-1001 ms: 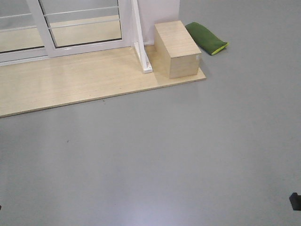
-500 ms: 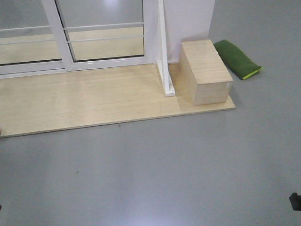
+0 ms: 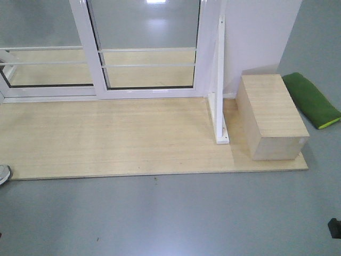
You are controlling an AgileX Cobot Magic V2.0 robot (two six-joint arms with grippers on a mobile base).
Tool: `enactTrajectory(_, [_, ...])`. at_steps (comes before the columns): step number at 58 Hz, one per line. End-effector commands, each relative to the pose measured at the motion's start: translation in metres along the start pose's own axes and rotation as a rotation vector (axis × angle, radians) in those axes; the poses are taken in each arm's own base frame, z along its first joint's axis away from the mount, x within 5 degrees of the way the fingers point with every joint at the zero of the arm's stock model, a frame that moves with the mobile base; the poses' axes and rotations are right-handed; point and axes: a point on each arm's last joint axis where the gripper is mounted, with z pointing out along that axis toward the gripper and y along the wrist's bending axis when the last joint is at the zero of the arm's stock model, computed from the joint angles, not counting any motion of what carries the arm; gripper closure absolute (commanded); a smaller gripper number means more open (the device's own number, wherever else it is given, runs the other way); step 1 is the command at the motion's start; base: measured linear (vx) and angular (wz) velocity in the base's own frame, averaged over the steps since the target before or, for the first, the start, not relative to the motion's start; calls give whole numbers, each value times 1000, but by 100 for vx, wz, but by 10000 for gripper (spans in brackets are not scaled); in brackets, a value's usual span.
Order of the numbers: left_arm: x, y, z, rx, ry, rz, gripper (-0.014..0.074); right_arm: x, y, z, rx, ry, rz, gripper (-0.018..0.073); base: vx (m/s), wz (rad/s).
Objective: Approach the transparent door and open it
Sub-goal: 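Drive the base up to the glass door's white frame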
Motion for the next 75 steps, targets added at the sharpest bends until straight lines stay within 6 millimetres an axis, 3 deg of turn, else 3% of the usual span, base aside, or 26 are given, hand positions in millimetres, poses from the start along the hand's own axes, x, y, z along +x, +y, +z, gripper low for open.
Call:
enactTrajectory(1, [2,-1,0,-4,-60,-15,602,-3,-1,-1,14,-82,-3,567,48,17])
enactTrajectory(75, [2,-1,0,-4,-60,-15,602,-3,-1,-1,14,-82,-3,567,40,4])
